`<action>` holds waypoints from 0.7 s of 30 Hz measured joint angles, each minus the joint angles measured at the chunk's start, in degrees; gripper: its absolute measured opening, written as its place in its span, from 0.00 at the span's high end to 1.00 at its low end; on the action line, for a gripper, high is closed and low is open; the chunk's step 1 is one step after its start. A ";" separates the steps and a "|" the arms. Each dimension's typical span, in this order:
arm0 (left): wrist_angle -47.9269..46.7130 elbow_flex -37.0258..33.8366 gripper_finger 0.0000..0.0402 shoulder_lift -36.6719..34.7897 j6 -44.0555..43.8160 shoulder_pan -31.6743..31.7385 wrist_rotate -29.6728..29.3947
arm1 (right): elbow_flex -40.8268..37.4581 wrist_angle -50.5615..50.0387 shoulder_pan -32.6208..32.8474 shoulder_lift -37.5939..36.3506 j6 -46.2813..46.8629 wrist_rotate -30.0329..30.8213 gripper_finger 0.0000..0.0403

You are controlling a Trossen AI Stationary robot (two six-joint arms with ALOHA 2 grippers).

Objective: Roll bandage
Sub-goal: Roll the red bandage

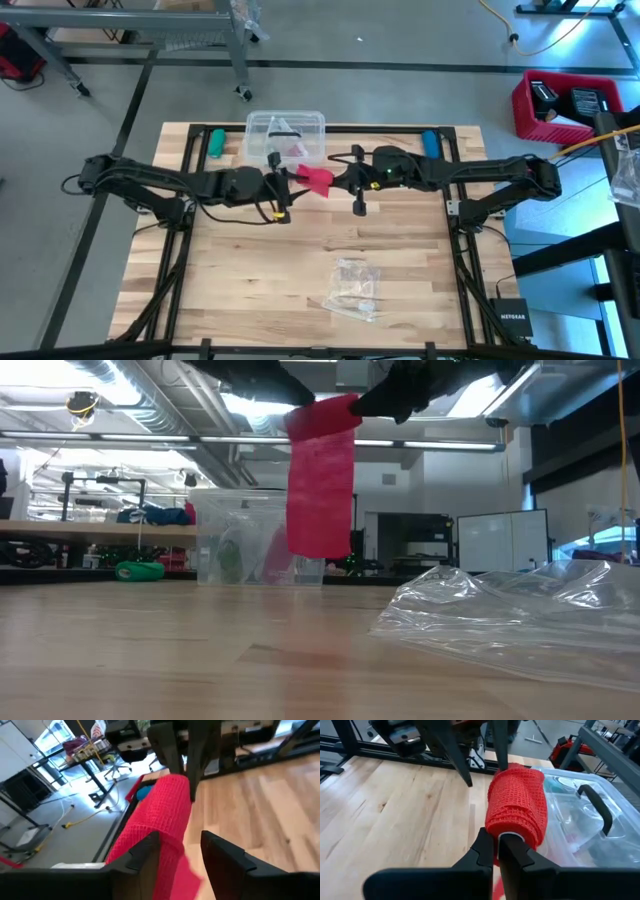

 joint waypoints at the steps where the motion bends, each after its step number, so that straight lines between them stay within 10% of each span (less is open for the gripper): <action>1: -0.61 0.04 0.66 0.26 0.49 0.15 -0.15 | 0.00 -0.02 -0.04 0.00 0.02 -0.24 0.97; 21: -7.15 -0.07 0.76 0.29 3.62 -2.36 -10.29 | -0.09 -0.02 0.07 -1.55 1.07 -3.04 0.98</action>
